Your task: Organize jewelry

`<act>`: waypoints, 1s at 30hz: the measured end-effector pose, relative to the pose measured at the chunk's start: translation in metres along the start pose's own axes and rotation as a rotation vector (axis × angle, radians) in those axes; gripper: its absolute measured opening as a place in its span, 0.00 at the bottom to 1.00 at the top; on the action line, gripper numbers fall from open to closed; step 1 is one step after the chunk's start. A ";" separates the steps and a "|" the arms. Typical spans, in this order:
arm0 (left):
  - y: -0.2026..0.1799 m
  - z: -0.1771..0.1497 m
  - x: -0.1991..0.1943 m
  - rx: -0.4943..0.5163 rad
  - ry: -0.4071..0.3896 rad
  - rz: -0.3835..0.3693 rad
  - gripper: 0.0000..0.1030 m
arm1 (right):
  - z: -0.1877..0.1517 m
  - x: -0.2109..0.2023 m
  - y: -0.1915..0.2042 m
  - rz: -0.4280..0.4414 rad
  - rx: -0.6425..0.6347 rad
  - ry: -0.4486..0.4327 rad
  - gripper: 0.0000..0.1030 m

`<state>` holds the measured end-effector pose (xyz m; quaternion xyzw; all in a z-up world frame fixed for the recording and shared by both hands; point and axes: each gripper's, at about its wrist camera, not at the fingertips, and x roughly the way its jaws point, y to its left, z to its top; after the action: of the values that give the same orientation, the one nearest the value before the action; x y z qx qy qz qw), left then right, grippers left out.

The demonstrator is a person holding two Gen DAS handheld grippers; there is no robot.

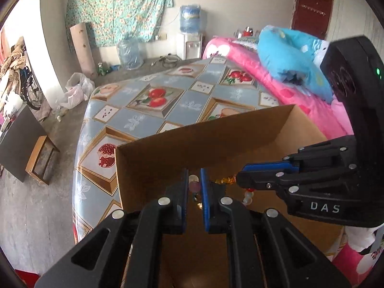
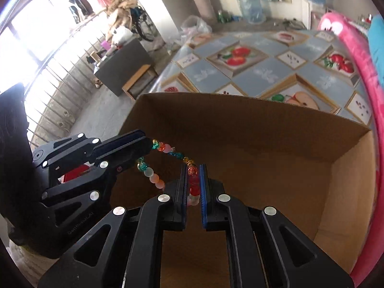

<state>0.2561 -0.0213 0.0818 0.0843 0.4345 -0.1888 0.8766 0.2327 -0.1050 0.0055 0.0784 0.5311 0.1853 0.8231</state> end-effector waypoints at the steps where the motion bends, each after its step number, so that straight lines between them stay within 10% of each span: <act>1: 0.004 0.001 0.010 0.000 0.027 0.006 0.09 | 0.004 0.000 -0.004 -0.001 0.011 0.026 0.07; 8: 0.019 0.016 0.026 -0.045 0.069 0.057 0.23 | 0.032 0.014 -0.017 0.004 0.079 0.106 0.11; 14: 0.021 0.005 -0.026 -0.093 -0.073 0.043 0.24 | 0.023 -0.040 -0.010 0.046 0.048 -0.061 0.11; 22: 0.003 -0.075 -0.136 -0.077 -0.339 -0.029 0.33 | -0.113 -0.205 0.004 0.022 -0.183 -0.450 0.32; 30: -0.040 -0.165 -0.126 -0.089 -0.269 -0.091 0.35 | -0.233 -0.158 -0.011 -0.067 -0.188 -0.246 0.47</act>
<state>0.0499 0.0260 0.0824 -0.0005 0.3244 -0.2184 0.9204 -0.0338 -0.1921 0.0372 0.0053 0.4087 0.1959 0.8914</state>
